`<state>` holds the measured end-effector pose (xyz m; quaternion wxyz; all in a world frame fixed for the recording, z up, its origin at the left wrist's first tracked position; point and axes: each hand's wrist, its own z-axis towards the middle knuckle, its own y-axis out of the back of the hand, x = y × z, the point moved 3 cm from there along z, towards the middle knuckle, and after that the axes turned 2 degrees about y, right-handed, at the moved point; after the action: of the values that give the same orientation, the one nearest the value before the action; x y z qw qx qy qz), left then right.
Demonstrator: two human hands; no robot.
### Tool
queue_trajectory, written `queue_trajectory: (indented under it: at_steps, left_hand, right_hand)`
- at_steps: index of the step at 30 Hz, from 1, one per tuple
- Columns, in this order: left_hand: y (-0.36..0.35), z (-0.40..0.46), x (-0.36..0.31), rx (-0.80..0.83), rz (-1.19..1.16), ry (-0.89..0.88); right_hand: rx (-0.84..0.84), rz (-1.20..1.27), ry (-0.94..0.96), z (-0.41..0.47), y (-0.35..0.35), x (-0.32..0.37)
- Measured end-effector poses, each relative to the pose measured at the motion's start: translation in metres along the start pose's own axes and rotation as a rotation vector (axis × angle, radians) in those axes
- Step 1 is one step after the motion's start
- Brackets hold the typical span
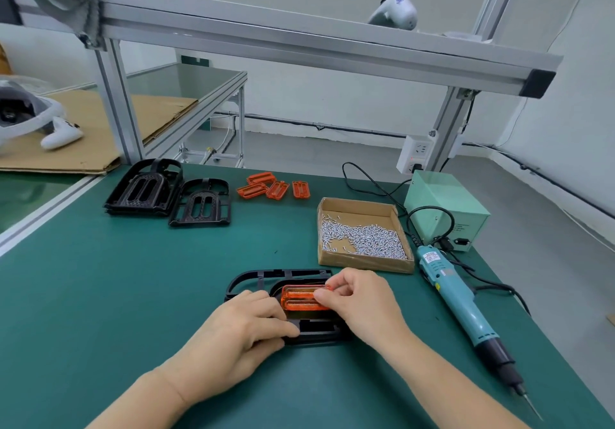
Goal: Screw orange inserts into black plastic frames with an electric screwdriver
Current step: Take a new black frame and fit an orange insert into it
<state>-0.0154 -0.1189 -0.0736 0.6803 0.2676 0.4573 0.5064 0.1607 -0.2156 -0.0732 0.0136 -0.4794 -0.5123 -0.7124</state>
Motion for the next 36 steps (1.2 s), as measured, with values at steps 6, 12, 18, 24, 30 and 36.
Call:
queue_trajectory:
  at_steps: [6,12,18,24,30,36]
  left_hand:
    - [0.005,0.002,0.007,0.081,-0.15,0.116]
    - [0.008,0.008,0.018,0.151,-0.206,0.213]
    - [0.004,0.021,0.018,-0.11,-0.133,0.344]
    - [-0.015,0.029,0.025,0.184,0.119,0.332]
    - [-0.014,0.03,0.026,0.228,0.115,0.251]
    - [-0.016,0.029,0.026,0.28,0.112,0.251]
  right_hand:
    - [0.01,-0.136,0.073,0.002,0.006,0.0]
    - [0.048,-0.277,0.161,0.004,0.001,0.004]
    - [0.058,-0.274,0.161,0.005,-0.002,0.002]
    - [-0.019,-0.159,0.148,0.002,0.019,-0.008]
    - [-0.247,-0.764,-0.034,0.007,0.085,-0.05]
    - [-0.063,-0.89,-0.378,0.005,0.11,-0.093]
